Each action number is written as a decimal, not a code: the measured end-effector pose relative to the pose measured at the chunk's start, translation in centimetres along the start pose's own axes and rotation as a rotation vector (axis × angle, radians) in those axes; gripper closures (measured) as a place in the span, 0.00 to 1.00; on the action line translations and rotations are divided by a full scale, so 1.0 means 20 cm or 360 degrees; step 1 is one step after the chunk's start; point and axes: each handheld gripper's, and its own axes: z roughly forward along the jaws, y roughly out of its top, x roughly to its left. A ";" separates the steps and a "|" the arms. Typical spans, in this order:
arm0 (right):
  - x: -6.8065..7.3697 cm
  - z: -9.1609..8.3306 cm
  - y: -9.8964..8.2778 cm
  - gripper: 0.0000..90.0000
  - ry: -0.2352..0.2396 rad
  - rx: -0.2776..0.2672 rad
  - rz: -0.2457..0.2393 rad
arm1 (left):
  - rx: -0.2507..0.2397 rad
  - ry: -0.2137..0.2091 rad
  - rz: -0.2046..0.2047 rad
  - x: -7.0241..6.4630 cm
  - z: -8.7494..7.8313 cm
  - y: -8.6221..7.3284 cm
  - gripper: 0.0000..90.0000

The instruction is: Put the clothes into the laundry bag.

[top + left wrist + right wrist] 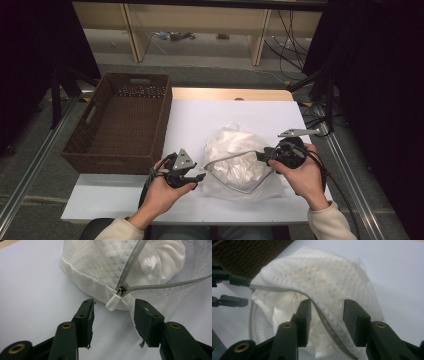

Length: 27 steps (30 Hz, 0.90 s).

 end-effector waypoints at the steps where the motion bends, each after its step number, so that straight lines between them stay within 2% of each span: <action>1: 0.01 -0.01 0.00 0.64 -0.0010 -0.0014 -0.0010 | 0.0002 0.0005 -0.0007 0.00 0.00 0.00 0.56; 2: 0.01 -0.01 0.00 0.63 -0.0015 -0.0022 0.0004 | 0.0001 0.0006 0.0006 0.01 0.00 0.00 0.55; 3: 0.00 -0.01 0.00 0.63 -0.0026 -0.0068 -0.0051 | 0.0000 0.0010 -0.0004 0.01 0.00 -0.01 0.55; 4: 0.00 -0.01 0.00 0.63 -0.0024 -0.0087 -0.0056 | 0.0000 0.0009 -0.0009 0.00 0.00 -0.01 0.55; 6: 0.02 -0.02 0.01 0.62 0.0019 -0.0095 -0.0032 | -0.0002 0.0020 -0.0002 0.00 -0.01 -0.01 0.54; 7: 0.02 -0.04 0.01 0.61 0.0043 -0.0087 -0.0075 | -0.0004 0.0019 0.0005 0.00 -0.02 -0.01 0.54; 8: 0.03 -0.05 0.02 0.61 0.0059 -0.0098 -0.0056 | 0.0002 0.0011 0.0000 0.00 -0.02 -0.01 0.54; 9: 0.04 -0.06 0.02 0.61 0.0082 -0.0115 -0.0077 | 0.0000 0.0006 -0.0002 0.00 -0.02 -0.01 0.54; 11: 0.05 -0.08 0.03 0.61 0.0087 0.0005 -0.0141 | 0.0000 0.0019 -0.0015 0.00 -0.02 -0.02 0.54; 12: 0.06 -0.08 0.03 0.61 0.0094 0.0018 -0.0154 | 0.0001 0.0021 -0.0004 0.01 -0.03 -0.02 0.54; 14: 0.06 -0.08 0.03 0.61 0.0087 -0.0027 -0.0178 | -0.0003 0.0026 -0.0012 0.01 -0.03 -0.02 0.53; 15: 0.06 -0.08 0.03 0.61 0.0101 -0.0045 -0.0173 | -0.0004 0.0026 -0.0006 0.01 -0.03 -0.02 0.53; 17: 0.06 -0.08 0.03 0.61 0.0092 -0.0089 -0.0148 | -0.0002 0.0039 -0.0007 0.01 -0.03 -0.02 0.53; 19: 0.05 -0.08 0.03 0.61 0.0072 -0.0130 -0.0130 | -0.0012 0.0020 -0.0023 0.01 -0.03 -0.02 0.53; 20: 0.05 -0.09 0.03 0.61 0.0087 -0.0139 -0.0090 | -0.0012 0.0024 -0.0022 0.02 -0.03 -0.02 0.53; 21: 0.05 -0.08 0.03 0.61 0.0074 -0.0156 -0.0092 | -0.0005 0.0036 -0.0023 0.02 -0.03 -0.02 0.53; 22: 0.03 -0.09 0.03 0.61 0.0067 -0.0147 -0.0106 | -0.0008 0.0033 -0.0015 0.03 -0.03 -0.02 0.53; 23: 0.03 -0.09 0.03 0.61 0.0074 -0.0169 -0.0062 | -0.0009 0.0036 -0.0027 0.03 -0.03 -0.02 0.53; 24: 0.02 -0.09 0.03 0.61 0.0087 -0.0163 -0.0075 | -0.0013 0.0043 -0.0039 0.03 -0.03 -0.02 0.52; 25: 0.01 -0.09 0.03 0.61 0.0055 -0.0160 -0.0083 | -0.0012 0.0044 -0.0040 0.03 -0.03 -0.02 0.52; 27: 0.00 -0.08 0.02 0.61 0.0084 -0.0152 -0.0058 | -0.0012 0.0050 -0.0046 0.02 -0.03 -0.02 0.52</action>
